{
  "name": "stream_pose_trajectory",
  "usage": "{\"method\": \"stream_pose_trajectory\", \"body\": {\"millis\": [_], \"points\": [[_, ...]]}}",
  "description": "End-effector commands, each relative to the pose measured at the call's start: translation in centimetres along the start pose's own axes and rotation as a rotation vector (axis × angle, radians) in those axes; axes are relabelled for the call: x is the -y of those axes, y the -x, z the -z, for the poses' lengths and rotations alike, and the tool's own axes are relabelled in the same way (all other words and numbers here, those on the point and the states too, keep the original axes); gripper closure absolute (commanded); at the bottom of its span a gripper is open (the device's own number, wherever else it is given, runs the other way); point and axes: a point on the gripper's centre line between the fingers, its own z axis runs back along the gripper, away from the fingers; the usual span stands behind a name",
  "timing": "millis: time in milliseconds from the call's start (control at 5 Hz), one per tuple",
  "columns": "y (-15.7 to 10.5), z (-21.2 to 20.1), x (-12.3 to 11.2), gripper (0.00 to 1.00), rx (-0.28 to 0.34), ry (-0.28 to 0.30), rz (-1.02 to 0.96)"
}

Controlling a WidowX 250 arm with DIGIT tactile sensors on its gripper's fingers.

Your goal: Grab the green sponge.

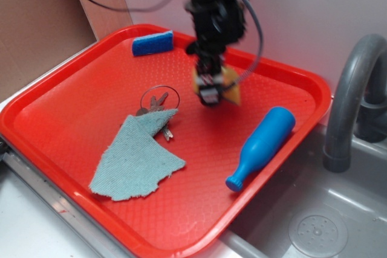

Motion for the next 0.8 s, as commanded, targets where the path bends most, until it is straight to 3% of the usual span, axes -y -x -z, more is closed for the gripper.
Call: {"method": "stream_pose_trajectory", "body": {"millis": [0, 200, 400, 600], "points": [[6.2, -10.9, 2.8, 1.00, 0.004, 0.031, -0.314], [9.9, -14.3, 2.8, 1.00, 0.038, 0.050, -0.457], [12.8, -16.3, 2.7, 1.00, 0.055, 0.001, -0.582], [15.7, -17.2, 1.8, 1.00, 0.109, -0.024, -0.680]]}}
